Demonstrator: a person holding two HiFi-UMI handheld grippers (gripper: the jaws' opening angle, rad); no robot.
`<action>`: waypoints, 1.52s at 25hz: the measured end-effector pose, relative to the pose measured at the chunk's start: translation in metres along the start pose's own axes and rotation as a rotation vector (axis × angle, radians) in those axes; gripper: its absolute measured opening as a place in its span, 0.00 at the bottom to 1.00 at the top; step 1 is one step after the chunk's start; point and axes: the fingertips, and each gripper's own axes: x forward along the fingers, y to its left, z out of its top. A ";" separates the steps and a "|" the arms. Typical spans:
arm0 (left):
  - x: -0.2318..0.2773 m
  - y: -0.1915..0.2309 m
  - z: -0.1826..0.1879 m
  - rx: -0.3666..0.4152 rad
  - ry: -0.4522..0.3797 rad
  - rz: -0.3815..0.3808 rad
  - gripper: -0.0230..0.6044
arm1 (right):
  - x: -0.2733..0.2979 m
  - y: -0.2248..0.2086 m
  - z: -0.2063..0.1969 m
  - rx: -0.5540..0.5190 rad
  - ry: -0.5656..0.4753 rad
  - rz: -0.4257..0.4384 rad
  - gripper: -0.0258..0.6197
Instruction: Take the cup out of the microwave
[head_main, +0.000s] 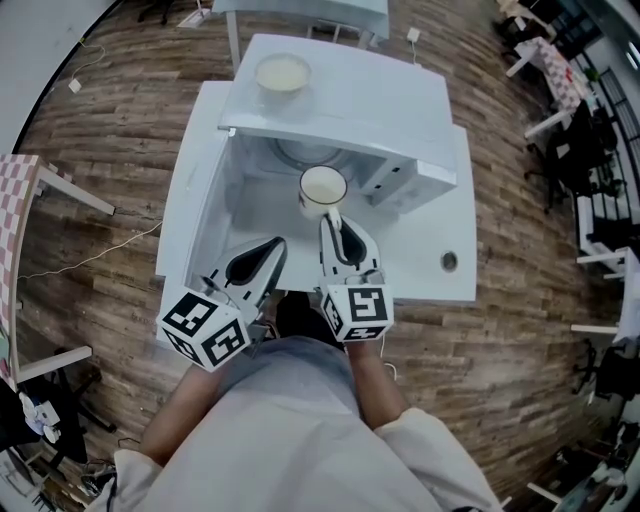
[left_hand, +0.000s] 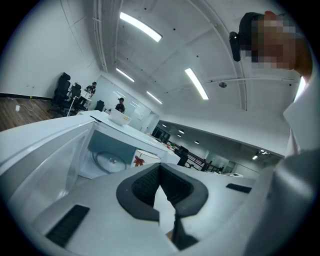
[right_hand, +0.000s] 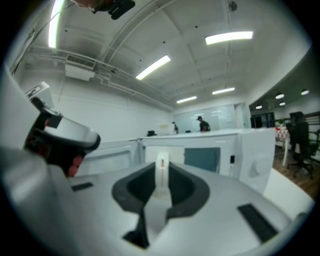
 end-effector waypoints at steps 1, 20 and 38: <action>-0.001 0.000 0.000 0.002 -0.004 -0.002 0.05 | -0.002 0.003 0.001 -0.001 -0.003 0.004 0.15; -0.023 -0.013 -0.001 -0.003 -0.038 -0.027 0.05 | -0.053 0.026 0.024 0.001 -0.046 0.014 0.15; -0.044 -0.023 0.014 0.005 -0.076 -0.025 0.05 | -0.099 0.048 0.065 0.033 -0.096 0.074 0.15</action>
